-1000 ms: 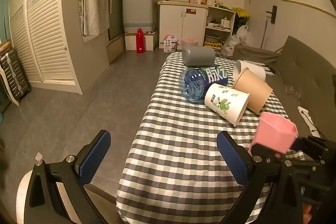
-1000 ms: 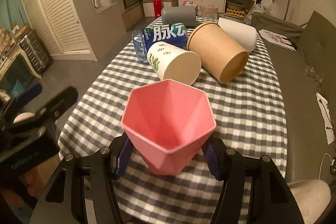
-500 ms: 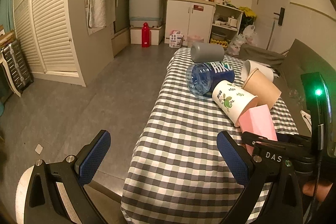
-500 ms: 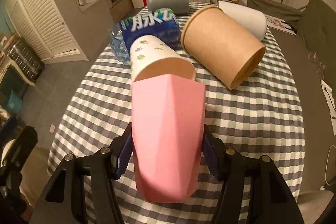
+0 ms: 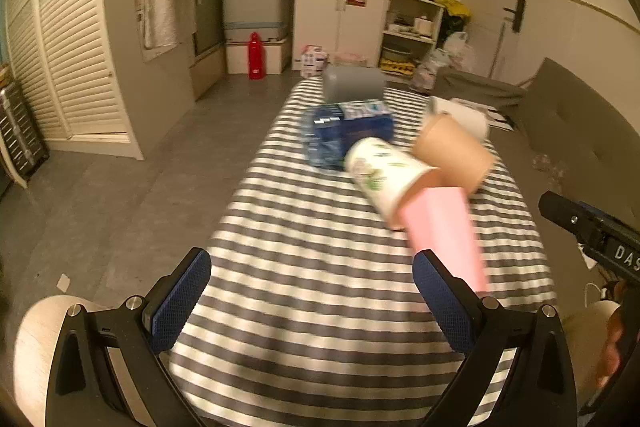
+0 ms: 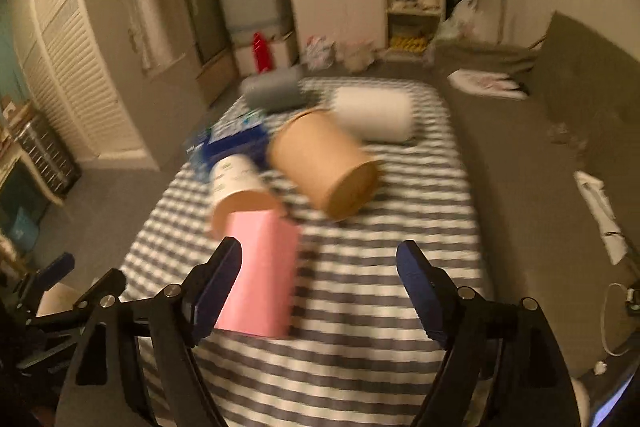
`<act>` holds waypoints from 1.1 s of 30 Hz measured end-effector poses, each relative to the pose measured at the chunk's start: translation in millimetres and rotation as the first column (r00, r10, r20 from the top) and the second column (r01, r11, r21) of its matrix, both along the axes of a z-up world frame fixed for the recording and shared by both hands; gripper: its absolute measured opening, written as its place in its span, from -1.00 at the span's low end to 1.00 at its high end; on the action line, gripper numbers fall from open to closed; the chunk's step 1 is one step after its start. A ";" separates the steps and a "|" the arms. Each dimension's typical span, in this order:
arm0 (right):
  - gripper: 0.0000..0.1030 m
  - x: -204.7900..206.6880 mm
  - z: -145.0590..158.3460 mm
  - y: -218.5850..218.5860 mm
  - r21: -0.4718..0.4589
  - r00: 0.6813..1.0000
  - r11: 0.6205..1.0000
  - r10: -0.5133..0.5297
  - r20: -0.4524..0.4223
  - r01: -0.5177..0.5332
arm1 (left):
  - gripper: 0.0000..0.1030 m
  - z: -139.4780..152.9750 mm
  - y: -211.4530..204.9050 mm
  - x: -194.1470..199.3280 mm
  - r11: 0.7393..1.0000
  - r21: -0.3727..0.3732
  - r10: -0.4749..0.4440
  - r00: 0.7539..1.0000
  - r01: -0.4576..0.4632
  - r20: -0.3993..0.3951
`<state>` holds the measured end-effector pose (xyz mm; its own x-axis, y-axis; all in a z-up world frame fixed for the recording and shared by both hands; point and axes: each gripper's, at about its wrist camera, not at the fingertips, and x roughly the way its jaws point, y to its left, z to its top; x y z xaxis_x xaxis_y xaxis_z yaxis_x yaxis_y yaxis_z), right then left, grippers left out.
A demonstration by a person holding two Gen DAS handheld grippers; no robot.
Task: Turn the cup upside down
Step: 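Rotate the right gripper to turn the pink cup rim-down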
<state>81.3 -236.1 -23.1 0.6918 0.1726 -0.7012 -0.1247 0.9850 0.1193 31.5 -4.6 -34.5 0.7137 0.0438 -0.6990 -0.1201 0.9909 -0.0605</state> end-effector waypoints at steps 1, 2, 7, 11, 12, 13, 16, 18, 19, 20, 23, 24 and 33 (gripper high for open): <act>0.55 -1.6 -1.1 -6.9 0.004 1.000 1.000 -0.013 0.004 0.013 | 1.00 -0.2 -8.4 1.4 1.000 -0.005 -0.011 1.000 0.011 -0.004; 0.55 -3.7 -2.0 -15.2 0.012 1.000 0.999 -0.030 0.005 0.030 | 1.00 -1.5 -17.4 3.9 1.000 -0.012 -0.022 1.000 0.022 -0.012; 0.55 -2.8 -14.7 -48.5 0.054 0.995 0.994 -0.096 -0.035 0.098 | 1.00 -17.3 -54.2 21.4 0.997 -0.027 -0.074 0.995 0.072 -0.073; 0.55 -1.3 -18.3 -69.1 0.129 0.989 0.981 -0.140 -0.052 0.145 | 0.99 -35.0 -69.6 31.5 0.996 -0.047 -0.087 0.987 0.082 -0.134; 0.55 -0.2 -19.5 -73.2 0.142 0.987 0.978 -0.148 -0.058 0.155 | 0.98 -39.4 -71.9 33.6 0.995 -0.056 -0.092 0.985 0.085 -0.144; 0.55 1.2 -21.1 -76.1 0.149 0.986 0.975 -0.155 -0.067 0.164 | 0.98 -41.3 -73.5 34.4 0.994 -0.066 -0.099 0.985 0.091 -0.144; 0.55 5.7 -23.9 -77.0 0.159 0.984 0.972 -0.159 -0.082 0.171 | 0.98 -46.5 -82.1 37.8 0.990 -0.070 -0.134 0.979 0.124 -0.157; 0.55 6.2 -24.7 -76.0 0.159 0.985 0.973 -0.155 -0.081 0.166 | 0.90 -50.9 -87.3 39.9 0.985 -0.079 -0.163 0.973 0.151 -0.166; 0.55 6.4 -24.6 -74.9 0.158 0.985 0.974 -0.151 -0.080 0.162 | 0.86 -53.5 -89.1 41.1 0.981 -0.097 -0.181 0.968 0.166 -0.173; 0.55 6.5 -26.0 -74.8 0.157 0.986 0.975 -0.149 -0.079 0.160 | 0.76 -55.8 -90.2 41.7 0.977 -0.120 -0.197 0.964 0.178 -0.177; 0.55 6.7 -27.5 -74.3 0.153 0.986 0.976 -0.146 -0.082 0.157 | 0.41 -59.3 -95.2 44.1 0.962 -0.162 -0.249 0.952 0.221 -0.180; 0.55 6.6 -27.6 -74.2 0.153 0.986 0.975 -0.148 -0.083 0.159 | 0.23 -59.2 -97.4 43.8 0.956 -0.169 -0.271 0.946 0.242 -0.179; 0.55 5.7 -26.7 -73.6 0.144 0.984 0.975 -0.160 -0.079 0.170 | 0.05 -44.5 -90.8 31.7 0.949 -0.165 -0.298 0.937 0.270 -0.180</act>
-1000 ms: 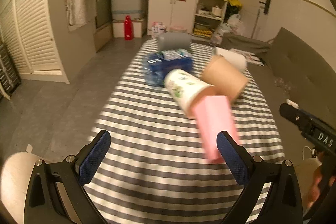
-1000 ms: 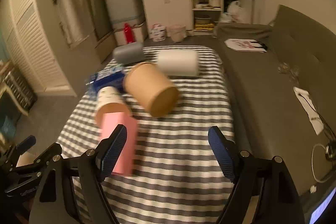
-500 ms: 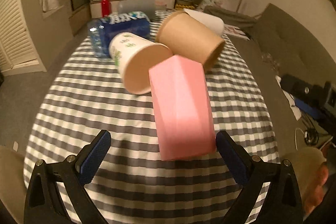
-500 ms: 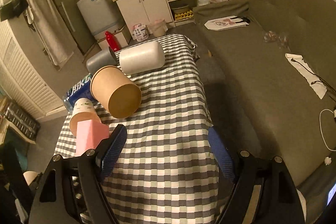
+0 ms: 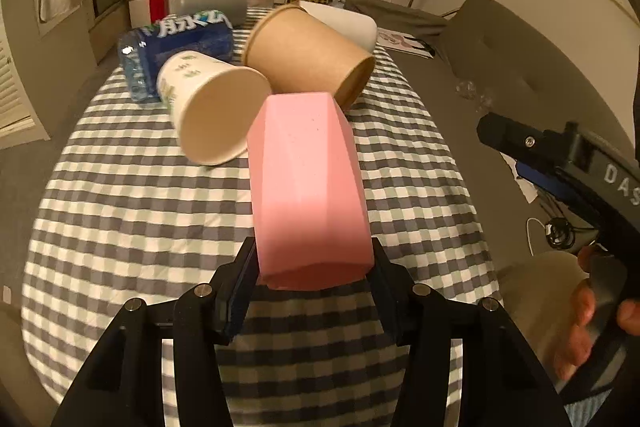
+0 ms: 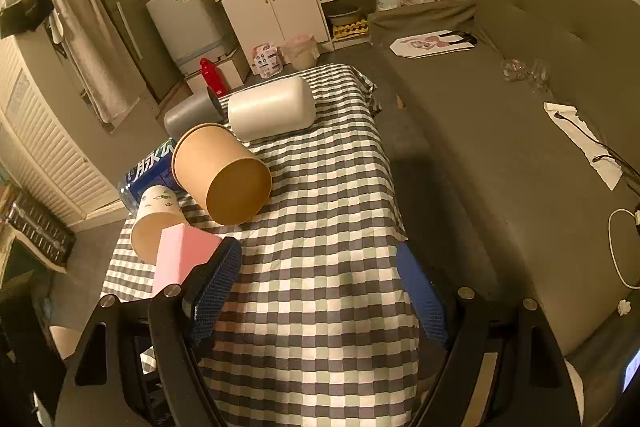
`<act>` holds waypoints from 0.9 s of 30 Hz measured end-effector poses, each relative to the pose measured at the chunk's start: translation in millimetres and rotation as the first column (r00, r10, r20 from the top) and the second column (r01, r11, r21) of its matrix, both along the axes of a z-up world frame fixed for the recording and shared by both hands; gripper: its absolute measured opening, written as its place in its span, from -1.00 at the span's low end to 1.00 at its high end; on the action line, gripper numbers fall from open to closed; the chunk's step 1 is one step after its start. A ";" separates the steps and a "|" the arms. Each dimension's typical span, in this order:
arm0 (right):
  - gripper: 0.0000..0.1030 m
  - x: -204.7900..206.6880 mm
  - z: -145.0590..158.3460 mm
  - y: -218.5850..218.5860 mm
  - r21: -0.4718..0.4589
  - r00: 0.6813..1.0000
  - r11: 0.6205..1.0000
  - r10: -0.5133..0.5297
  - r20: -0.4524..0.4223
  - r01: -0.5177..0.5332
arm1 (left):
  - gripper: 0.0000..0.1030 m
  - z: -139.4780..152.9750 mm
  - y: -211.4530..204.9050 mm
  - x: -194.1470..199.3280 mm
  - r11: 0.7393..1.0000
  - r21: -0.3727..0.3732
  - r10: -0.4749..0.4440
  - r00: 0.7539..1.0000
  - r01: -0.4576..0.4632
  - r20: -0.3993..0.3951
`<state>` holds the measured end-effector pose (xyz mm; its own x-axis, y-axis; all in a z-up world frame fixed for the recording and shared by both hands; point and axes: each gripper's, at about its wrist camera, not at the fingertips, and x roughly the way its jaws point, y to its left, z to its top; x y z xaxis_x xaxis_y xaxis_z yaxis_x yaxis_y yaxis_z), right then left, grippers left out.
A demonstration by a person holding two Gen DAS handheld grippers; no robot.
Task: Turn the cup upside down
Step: 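Rotate the right gripper to turn the pink cup rim-down, then lower the inverted pink cup onto the cloth and open the right gripper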
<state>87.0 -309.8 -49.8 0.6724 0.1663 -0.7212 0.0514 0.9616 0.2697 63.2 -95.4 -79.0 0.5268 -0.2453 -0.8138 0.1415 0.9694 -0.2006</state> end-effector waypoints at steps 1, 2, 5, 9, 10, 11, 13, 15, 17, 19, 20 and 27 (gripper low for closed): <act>0.55 -0.4 -0.2 0.4 -0.002 1.000 1.000 0.001 0.001 -0.001 | 0.05 3.8 3.1 -2.8 1.000 0.008 0.001 1.000 -0.001 0.003; 0.55 -0.6 0.0 1.1 -0.005 1.000 1.000 0.002 0.003 -0.002 | 0.05 7.8 6.6 -5.7 1.000 0.015 0.001 1.000 -0.002 0.008; 0.55 -1.4 0.8 3.6 -0.014 1.000 1.000 0.006 0.005 -0.006 | 0.05 19.6 12.0 -10.6 0.999 0.044 0.002 1.000 -0.004 0.029; 0.55 -1.4 1.5 6.0 -0.018 1.000 1.000 0.011 0.007 -0.011 | 0.05 31.9 19.6 -14.7 0.999 0.047 0.009 0.999 -0.011 0.047; 0.55 -1.5 1.9 6.9 -0.018 1.000 1.000 0.013 0.008 -0.012 | 0.05 32.9 19.6 -14.0 0.999 0.051 0.012 0.999 -0.014 0.050; 0.55 -1.8 1.9 7.0 -0.019 1.000 1.000 0.014 0.009 -0.014 | 0.04 33.2 20.3 -13.3 0.998 0.054 0.014 0.999 -0.017 0.050; 0.55 -2.2 2.2 7.6 -0.021 1.000 1.000 0.016 0.010 -0.016 | 0.04 33.5 20.3 -11.1 0.998 0.057 0.019 0.999 -0.022 0.046; 0.55 -2.4 2.3 7.4 -0.021 1.000 1.000 0.016 0.010 -0.016 | 0.04 33.8 18.5 -7.6 0.998 0.061 0.019 0.999 -0.022 0.051; 0.55 -2.7 2.2 7.2 -0.020 1.000 1.000 0.012 0.009 -0.012 | 0.04 34.6 15.9 -1.0 0.998 0.067 0.018 0.998 -0.022 0.060; 0.55 -2.5 1.6 6.4 -0.017 1.000 1.000 0.010 0.007 -0.010 | 0.04 37.6 13.1 8.6 0.997 0.069 0.017 0.997 -0.022 0.073; 0.55 -2.1 1.2 5.7 -0.016 1.000 1.000 0.009 0.004 -0.009 | 0.04 38.8 12.1 13.5 0.997 0.072 0.017 0.997 -0.023 0.079; 0.55 0.0 0.1 5.0 -0.013 1.000 1.000 0.007 -0.002 -0.007 | 0.04 40.0 7.7 42.8 0.997 0.069 0.025 0.996 -0.031 0.084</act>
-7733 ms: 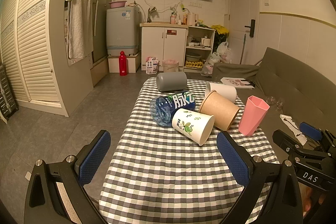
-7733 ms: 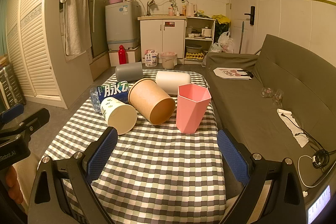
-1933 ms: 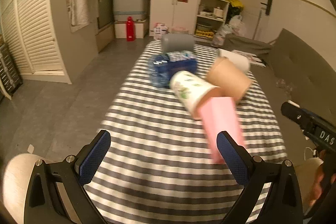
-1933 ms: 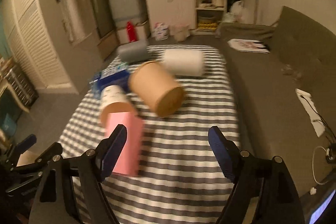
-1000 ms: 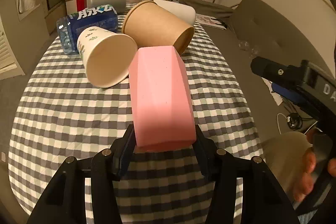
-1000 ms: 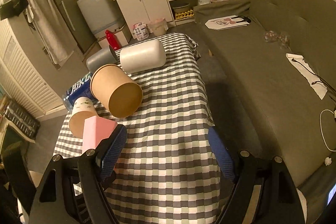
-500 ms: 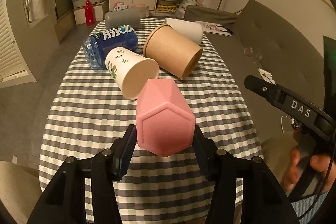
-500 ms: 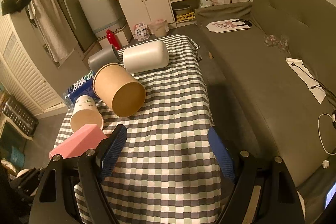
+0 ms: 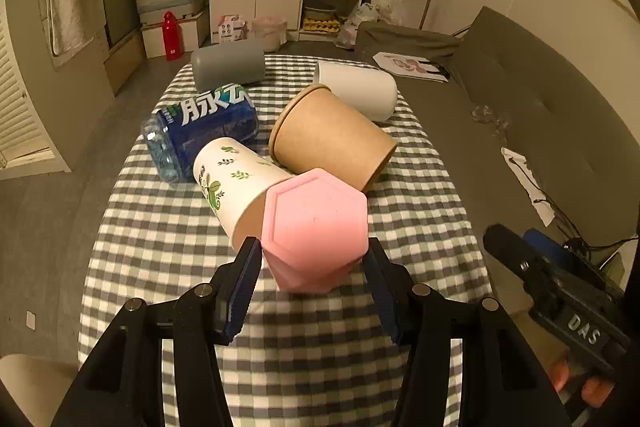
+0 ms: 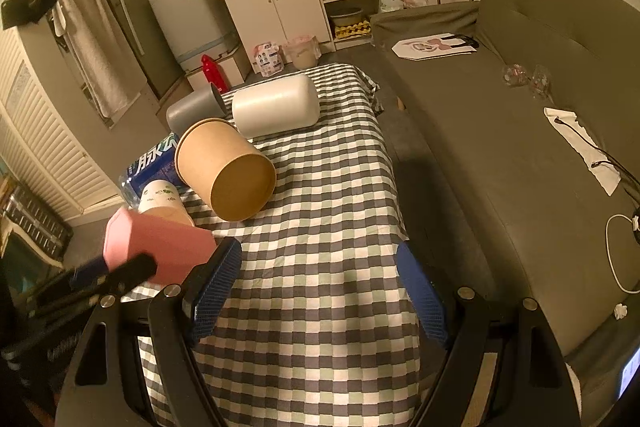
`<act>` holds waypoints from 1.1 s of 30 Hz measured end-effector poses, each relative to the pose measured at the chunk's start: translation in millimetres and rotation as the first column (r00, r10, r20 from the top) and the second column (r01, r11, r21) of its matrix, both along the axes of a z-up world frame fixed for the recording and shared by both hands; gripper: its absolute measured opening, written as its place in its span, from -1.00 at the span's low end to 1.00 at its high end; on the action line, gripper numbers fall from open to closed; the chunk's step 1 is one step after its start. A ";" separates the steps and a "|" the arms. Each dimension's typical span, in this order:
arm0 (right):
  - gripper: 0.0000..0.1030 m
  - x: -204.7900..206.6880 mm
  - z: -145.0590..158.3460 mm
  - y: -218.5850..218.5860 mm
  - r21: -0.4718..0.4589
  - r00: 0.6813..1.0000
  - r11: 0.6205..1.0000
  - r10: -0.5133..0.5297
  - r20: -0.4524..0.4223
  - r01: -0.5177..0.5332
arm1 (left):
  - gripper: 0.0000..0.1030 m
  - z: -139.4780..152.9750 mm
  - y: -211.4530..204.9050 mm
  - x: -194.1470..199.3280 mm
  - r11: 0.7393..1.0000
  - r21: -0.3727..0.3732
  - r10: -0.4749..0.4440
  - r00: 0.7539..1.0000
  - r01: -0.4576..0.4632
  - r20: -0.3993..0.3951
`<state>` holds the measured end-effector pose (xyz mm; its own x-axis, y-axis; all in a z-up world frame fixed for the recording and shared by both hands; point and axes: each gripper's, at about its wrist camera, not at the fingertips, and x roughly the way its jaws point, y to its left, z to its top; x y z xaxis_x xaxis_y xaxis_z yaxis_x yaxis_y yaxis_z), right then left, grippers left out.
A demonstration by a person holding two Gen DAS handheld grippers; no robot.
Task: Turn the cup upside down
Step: 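Lower the inverted pink cup onto the cloth and open the right gripper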
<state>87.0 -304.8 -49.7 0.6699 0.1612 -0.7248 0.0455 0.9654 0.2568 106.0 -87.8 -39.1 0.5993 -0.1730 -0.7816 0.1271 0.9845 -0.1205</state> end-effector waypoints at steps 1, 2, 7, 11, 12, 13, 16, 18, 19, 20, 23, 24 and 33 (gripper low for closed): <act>0.55 0.3 0.0 -0.5 0.003 1.000 1.000 -0.002 0.000 0.002 | 0.04 -0.5 -0.6 2.0 1.000 0.002 -0.001 1.000 0.001 0.001; 0.55 0.6 0.1 -1.3 0.006 1.000 1.000 -0.003 0.001 0.003 | 0.04 -0.9 -0.9 3.2 1.000 0.003 -0.003 1.000 0.003 0.003; 0.55 2.0 -0.1 -2.5 0.012 1.000 1.000 -0.001 0.003 0.001 | 0.11 -0.7 -3.7 5.2 1.000 0.021 -0.024 1.000 0.023 0.018; 0.55 3.3 0.4 -2.4 0.007 1.000 1.000 -0.001 0.008 0.001 | 0.55 3.8 1.0 -0.8 1.000 0.028 -0.011 0.999 0.010 0.048; 0.55 3.3 0.3 -2.0 0.007 1.000 1.000 -0.003 0.009 0.003 | 0.55 5.2 3.6 -2.6 1.000 0.023 -0.010 0.999 0.009 0.051; 0.55 3.0 0.4 -1.7 0.006 1.000 1.000 -0.004 0.011 0.004 | 0.55 6.8 6.1 -3.8 1.000 0.021 -0.006 0.999 0.005 0.051; 0.55 0.5 2.7 0.3 -0.003 1.000 1.000 -0.006 0.029 0.006 | 0.56 15.8 15.2 -11.9 1.000 0.012 0.007 0.997 -0.008 0.075; 0.55 -3.2 5.6 3.2 -0.019 0.999 1.000 -0.002 0.048 0.003 | 0.56 24.7 21.9 -19.1 1.000 0.013 0.016 0.994 -0.017 0.105; 0.55 -4.4 6.8 4.1 -0.026 0.998 1.000 0.000 0.055 0.001 | 0.56 30.2 25.7 -23.2 1.000 0.014 0.021 0.992 -0.023 0.125; 0.55 -6.3 9.0 6.0 -0.035 0.998 0.999 0.005 0.067 -0.003 | 0.56 35.4 30.3 -27.5 0.999 0.014 0.027 0.989 -0.030 0.146; 0.55 -15.5 18.5 14.4 -0.072 0.993 0.997 0.027 0.112 -0.019 | 0.56 51.4 45.9 -41.7 0.999 0.007 0.050 0.976 -0.053 0.211; 0.55 -18.6 21.0 17.1 -0.080 0.992 0.996 0.034 0.124 -0.024 | 0.56 54.8 49.7 -45.7 0.998 0.006 0.058 0.972 -0.062 0.229; 0.55 -62.7 49.3 52.4 -0.141 0.970 0.989 0.078 0.228 -0.046 | 0.57 58.6 81.1 -86.6 0.991 0.011 0.120 0.922 -0.133 0.368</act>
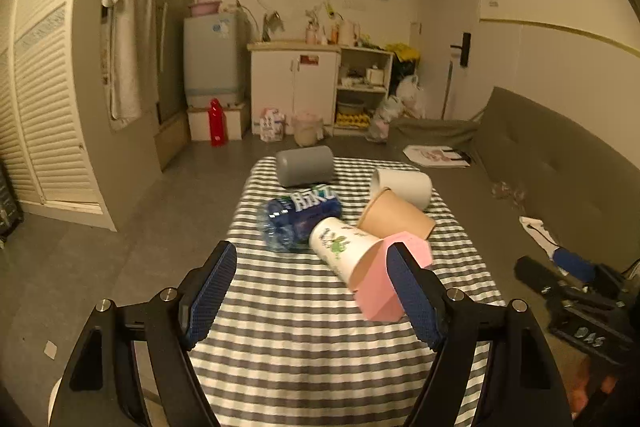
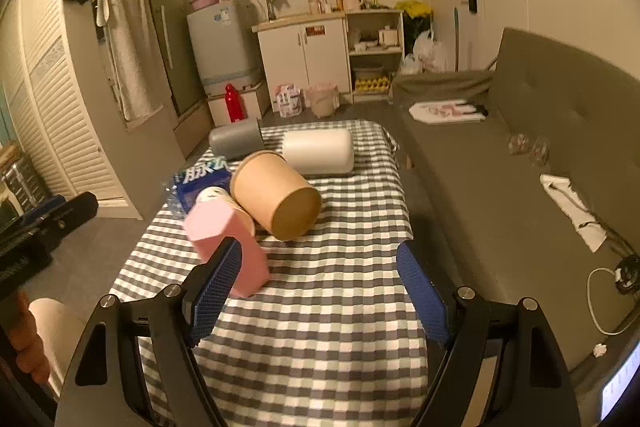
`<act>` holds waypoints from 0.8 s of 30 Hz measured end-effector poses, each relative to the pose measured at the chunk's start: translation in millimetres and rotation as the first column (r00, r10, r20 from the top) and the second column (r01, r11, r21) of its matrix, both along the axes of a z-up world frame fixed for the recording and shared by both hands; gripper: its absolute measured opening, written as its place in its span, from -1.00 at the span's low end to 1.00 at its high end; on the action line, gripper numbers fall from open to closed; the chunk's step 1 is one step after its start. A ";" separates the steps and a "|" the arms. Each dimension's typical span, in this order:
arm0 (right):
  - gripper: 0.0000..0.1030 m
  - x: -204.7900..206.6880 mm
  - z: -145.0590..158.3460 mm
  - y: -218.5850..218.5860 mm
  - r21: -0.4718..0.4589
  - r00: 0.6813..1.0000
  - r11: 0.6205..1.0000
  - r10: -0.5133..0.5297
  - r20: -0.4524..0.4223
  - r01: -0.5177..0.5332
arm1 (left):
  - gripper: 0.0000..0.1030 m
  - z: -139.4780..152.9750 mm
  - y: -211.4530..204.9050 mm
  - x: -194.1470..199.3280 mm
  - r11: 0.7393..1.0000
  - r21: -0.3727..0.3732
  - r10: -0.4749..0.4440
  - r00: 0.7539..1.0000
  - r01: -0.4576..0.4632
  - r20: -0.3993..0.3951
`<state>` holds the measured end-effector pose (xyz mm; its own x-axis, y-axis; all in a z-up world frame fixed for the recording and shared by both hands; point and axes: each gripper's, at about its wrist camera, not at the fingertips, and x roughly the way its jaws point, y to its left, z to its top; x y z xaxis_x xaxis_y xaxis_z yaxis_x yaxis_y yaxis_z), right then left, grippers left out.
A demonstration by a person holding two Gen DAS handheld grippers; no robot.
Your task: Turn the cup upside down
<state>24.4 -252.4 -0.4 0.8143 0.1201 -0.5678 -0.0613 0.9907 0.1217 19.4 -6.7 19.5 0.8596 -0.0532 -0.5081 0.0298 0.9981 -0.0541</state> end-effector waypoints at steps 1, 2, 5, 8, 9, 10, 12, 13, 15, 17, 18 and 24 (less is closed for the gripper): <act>0.55 -5.1 1.8 3.7 -0.004 1.000 1.000 0.003 0.010 -0.003 | 0.59 -2.9 3.0 -4.3 1.000 -0.004 0.005 1.000 -0.005 0.002; 0.55 -10.8 2.6 9.0 -0.016 1.000 1.000 0.007 0.020 -0.007 | 0.64 -6.3 5.5 -6.7 1.000 -0.011 0.006 1.000 -0.006 0.001; 0.55 -18.4 -1.8 20.8 -0.062 0.999 0.998 0.023 0.022 -0.022 | 0.64 -17.5 11.0 -12.4 1.000 -0.022 0.013 1.000 -0.013 -0.006; 0.55 -17.0 -9.2 27.2 -0.087 1.000 0.996 0.029 0.002 -0.029 | 0.64 -26.8 8.3 -14.1 1.000 -0.001 0.007 1.000 -0.007 -0.016; 0.55 -15.0 -11.6 28.6 -0.091 1.000 0.995 0.029 -0.002 -0.029 | 0.65 -29.3 6.4 -14.0 1.000 0.008 0.003 1.000 -0.003 -0.017; 0.55 -12.9 -15.5 30.8 -0.103 1.000 0.994 0.029 -0.013 -0.030 | 0.65 -31.8 4.4 -13.9 1.000 0.016 0.000 1.000 0.001 -0.016; 0.55 -10.3 -20.4 33.6 -0.119 0.999 0.992 0.031 -0.033 -0.035 | 0.70 -36.5 0.7 -12.0 1.000 0.028 -0.003 1.000 0.004 -0.021; 0.55 -9.4 -22.6 34.1 -0.121 0.999 0.992 0.034 -0.041 -0.039 | 0.72 -38.3 -0.8 -12.2 1.000 0.031 -0.002 1.000 0.003 -0.023; 0.56 -5.3 -28.2 35.6 -0.125 0.997 0.991 0.036 -0.063 -0.043 | 0.75 -40.8 -1.6 -12.3 0.999 0.037 0.004 1.000 -0.003 -0.025; 0.64 -3.4 -31.4 34.5 -0.126 0.997 0.992 0.022 -0.076 -0.032 | 0.78 -41.6 -0.7 -11.6 0.999 0.042 0.015 0.999 -0.013 -0.033; 0.68 -1.6 -33.1 34.0 -0.120 0.996 0.992 0.021 -0.084 -0.031 | 0.84 -42.1 0.1 -11.1 0.999 0.041 0.022 0.999 -0.021 -0.038; 0.83 2.3 -39.6 32.1 -0.120 0.993 0.992 0.014 -0.116 -0.028 | 0.91 -43.3 8.0 -11.0 0.999 0.011 0.053 0.997 -0.053 -0.054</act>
